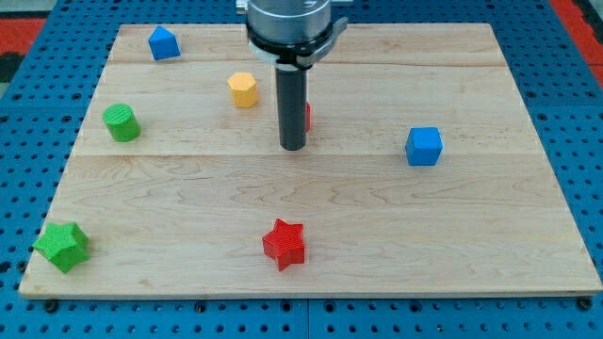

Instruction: Move red circle to center left

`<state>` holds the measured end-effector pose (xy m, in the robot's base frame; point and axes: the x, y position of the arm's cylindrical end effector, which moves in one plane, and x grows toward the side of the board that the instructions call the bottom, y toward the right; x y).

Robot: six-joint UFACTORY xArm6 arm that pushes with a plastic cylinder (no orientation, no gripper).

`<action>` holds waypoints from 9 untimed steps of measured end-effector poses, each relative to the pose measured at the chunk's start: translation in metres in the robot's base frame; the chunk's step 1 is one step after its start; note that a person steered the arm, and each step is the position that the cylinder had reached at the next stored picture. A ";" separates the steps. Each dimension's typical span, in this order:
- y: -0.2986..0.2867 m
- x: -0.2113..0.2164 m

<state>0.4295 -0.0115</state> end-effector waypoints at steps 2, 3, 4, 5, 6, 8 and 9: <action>-0.006 -0.023; -0.028 -0.022; 0.063 -0.033; 0.035 -0.067; -0.035 -0.053; -0.071 0.009; -0.040 -0.021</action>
<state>0.4086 -0.0514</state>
